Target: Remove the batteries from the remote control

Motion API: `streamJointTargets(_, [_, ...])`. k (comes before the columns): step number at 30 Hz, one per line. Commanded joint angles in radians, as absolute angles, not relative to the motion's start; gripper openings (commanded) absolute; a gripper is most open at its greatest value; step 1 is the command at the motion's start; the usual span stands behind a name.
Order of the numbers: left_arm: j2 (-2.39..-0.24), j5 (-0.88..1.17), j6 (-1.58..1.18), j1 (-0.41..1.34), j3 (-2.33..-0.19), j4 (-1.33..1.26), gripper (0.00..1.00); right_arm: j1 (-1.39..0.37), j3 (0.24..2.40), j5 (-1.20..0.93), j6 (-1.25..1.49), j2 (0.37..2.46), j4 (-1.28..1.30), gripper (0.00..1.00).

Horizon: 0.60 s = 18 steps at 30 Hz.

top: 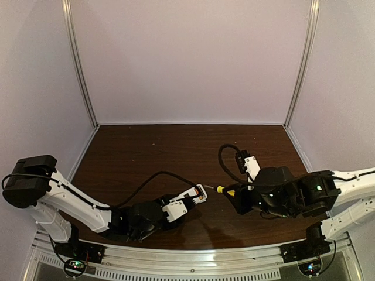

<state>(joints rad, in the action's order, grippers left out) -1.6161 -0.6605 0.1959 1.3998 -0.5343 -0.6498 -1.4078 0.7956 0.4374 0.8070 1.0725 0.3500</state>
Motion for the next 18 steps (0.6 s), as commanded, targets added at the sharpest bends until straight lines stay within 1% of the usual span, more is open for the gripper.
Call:
streamJointTargets(1, [-1.62, -0.59, 0.214, 1.403, -0.523, -0.699, 0.0, -1.414, 0.923, 0.459, 0.634, 1.092, 0.633, 0.0])
streamJointTargets(5, [-1.615, -0.536, 0.214, 1.404, -0.518, -0.679, 0.0, -1.414, 0.949, 0.408, 0.527, 1.105, 0.702, 0.0])
streamJointTargets(10, [-1.605, -0.47, 0.212, 1.404, -0.51, -0.659, 0.0, -1.414, 0.972, 0.323, 0.464, 1.119, 0.789, 0.0])
streamJointTargets(14, [-1.602, -0.441, 0.202, 1.403, -0.515, -0.632, 0.0, -1.416, 0.956, 0.244, 0.403, 1.108, 0.773, 0.0])
streamJointTargets(18, [-1.592, -0.388, 0.186, 1.401, -0.521, -0.594, 0.0, -1.433, 0.948, 0.21, 0.36, 1.127, 0.775, 0.0])
